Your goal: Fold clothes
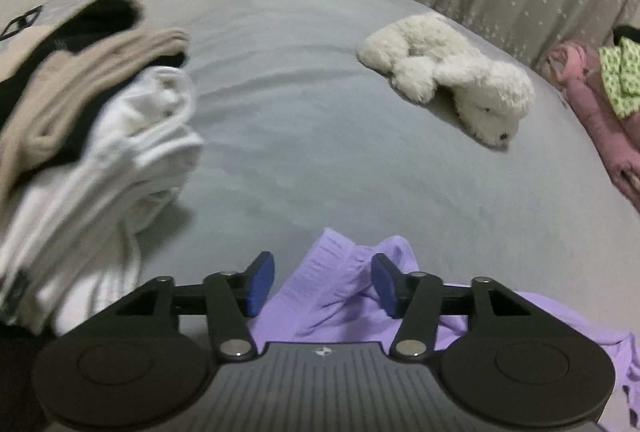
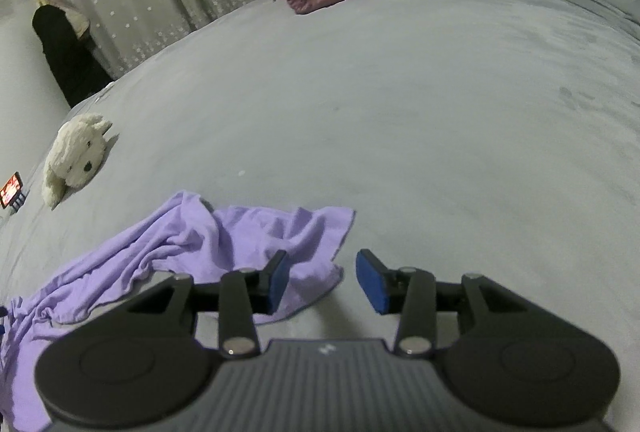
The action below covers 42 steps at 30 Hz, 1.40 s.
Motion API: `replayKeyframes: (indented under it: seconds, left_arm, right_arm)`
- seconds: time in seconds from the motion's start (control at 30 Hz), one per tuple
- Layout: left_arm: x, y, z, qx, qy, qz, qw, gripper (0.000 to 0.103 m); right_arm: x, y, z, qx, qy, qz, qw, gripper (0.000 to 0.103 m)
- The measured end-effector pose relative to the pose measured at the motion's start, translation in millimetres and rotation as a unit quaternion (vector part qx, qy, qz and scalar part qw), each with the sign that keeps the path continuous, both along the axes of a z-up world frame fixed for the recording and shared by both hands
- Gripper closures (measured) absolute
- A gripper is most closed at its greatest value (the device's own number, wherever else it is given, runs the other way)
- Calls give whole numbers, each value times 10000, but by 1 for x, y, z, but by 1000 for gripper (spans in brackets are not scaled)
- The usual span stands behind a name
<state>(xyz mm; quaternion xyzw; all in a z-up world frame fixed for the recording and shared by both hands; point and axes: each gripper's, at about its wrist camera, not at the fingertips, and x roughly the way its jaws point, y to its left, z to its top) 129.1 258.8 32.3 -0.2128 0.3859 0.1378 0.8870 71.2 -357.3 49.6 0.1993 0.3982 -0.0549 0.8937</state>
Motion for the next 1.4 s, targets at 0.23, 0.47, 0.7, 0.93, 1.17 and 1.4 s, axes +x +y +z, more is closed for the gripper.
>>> replayKeyframes:
  seconds: [0.23, 0.47, 0.7, 0.93, 1.17, 1.4]
  left_arm:
    - [17, -6, -11, 123, 82, 18, 9999, 43]
    - [22, -15, -16, 712, 180, -112, 9972, 73]
    - [24, -12, -10, 728, 96, 178, 9971, 85]
    - [17, 0, 6, 617, -469, 483, 9958, 86]
    - [26, 8, 5, 469, -591, 609, 9953, 86]
    - [43, 8, 3, 595, -565, 703, 9941, 86]
  right_arm:
    - [21, -1, -3, -41, -122, 78, 9999, 61]
    - [47, 8, -21, -428, 68, 530, 9977, 80]
    - [48, 23, 1, -1757, -272, 409, 9832, 96]
    - [45, 12, 29, -2513, -757, -198, 9647, 96]
    - [72, 1, 41, -2596, -826, -247, 9618, 96]
    - [116, 5, 21, -2597, -630, -187, 9635, 96]
